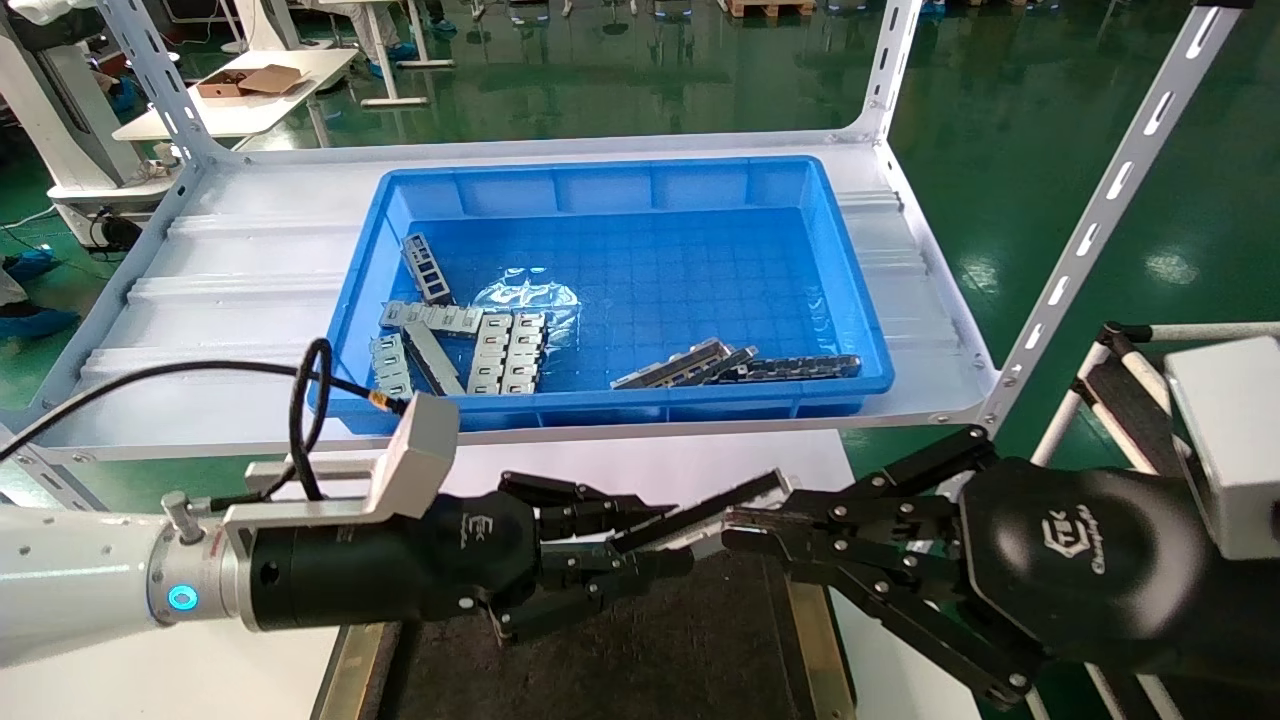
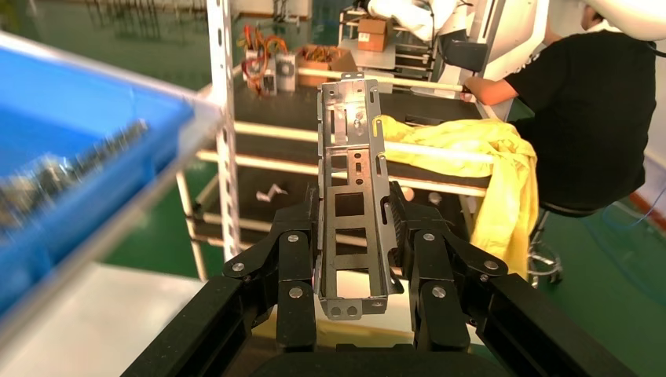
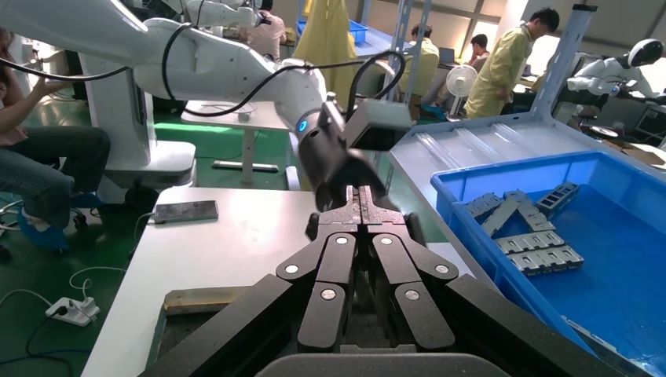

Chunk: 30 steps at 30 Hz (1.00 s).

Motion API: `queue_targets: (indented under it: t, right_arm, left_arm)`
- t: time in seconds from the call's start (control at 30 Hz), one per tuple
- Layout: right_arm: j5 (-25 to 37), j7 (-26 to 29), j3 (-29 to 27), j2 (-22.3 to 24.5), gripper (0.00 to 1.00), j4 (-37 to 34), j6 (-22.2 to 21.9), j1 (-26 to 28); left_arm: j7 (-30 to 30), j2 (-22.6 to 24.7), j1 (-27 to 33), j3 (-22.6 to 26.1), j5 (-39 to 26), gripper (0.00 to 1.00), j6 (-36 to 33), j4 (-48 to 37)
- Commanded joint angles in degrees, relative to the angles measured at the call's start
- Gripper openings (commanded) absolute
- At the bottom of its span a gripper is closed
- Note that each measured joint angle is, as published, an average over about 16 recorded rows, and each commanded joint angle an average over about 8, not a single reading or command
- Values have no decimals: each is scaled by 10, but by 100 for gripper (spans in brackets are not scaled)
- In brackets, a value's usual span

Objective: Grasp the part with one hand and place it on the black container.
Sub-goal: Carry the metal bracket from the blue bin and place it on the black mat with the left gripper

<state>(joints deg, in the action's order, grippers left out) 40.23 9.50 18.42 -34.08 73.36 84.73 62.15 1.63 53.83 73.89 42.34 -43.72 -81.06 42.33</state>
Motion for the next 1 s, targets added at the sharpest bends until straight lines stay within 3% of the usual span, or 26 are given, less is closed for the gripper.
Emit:
queue_targets:
  t: [0.03,0.57,1.0]
  right_arm:
    - [0,0,0,0,0,0,0,0]
    - [0,0,0,0,0,0,0,0]
    - [0,0,1,0,0,0,0,0]
  left_arm:
    - [-16,-13,-27,0,4,0,17,38]
    - [-150,-50,-216,40,-45,0,318,293]
    - [-275,2,-271,107,-121,0,561,336]
